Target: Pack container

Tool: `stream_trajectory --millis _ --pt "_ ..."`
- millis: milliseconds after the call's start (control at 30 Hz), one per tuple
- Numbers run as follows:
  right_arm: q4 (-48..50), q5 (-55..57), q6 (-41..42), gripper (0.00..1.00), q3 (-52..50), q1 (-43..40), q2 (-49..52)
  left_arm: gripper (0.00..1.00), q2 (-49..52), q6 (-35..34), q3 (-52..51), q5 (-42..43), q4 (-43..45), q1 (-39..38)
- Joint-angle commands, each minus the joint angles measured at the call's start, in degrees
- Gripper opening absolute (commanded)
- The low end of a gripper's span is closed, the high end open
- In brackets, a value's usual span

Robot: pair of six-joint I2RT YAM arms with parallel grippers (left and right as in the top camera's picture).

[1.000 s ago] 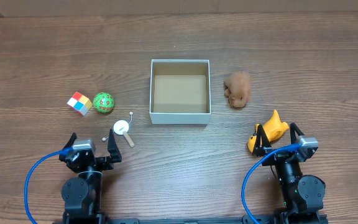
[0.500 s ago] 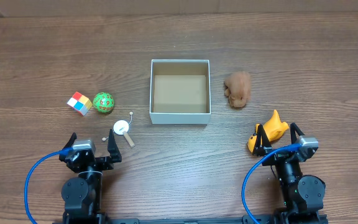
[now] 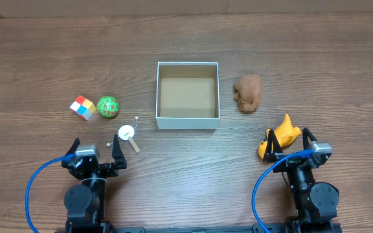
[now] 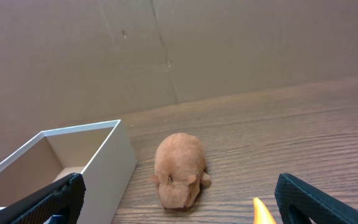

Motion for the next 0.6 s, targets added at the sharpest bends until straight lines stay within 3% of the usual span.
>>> stream_trajectory --millis 0,200,300,433,567 --pt "0.87 0.46 0.66 1.00 -0.59 -0.22 -0.68 1.00 -0.48 -0.79 -0.42 -0.72 0.17 -0.37" --pt "-1.88 1.86 9.07 1.00 1.73 -0.22 -0.48 1.00 -0.48 -0.79 -0.42 -0.72 0.17 -0.37" --pt "-5.33 5.18 8.59 1.00 7.63 -0.22 2.47 1.00 -0.48 -0.79 -0.42 -0.72 0.17 -0.37" --pt "-9.86 5.92 3.67 1.00 19.65 -0.22 12.61 1.00 -0.48 -0.79 -0.42 -0.72 0.15 -0.37" --pt "-18.36 5.62 -0.59 1.00 36.11 -0.22 28.85 1.00 -0.48 -0.79 -0.42 -0.72 0.17 -0.37"
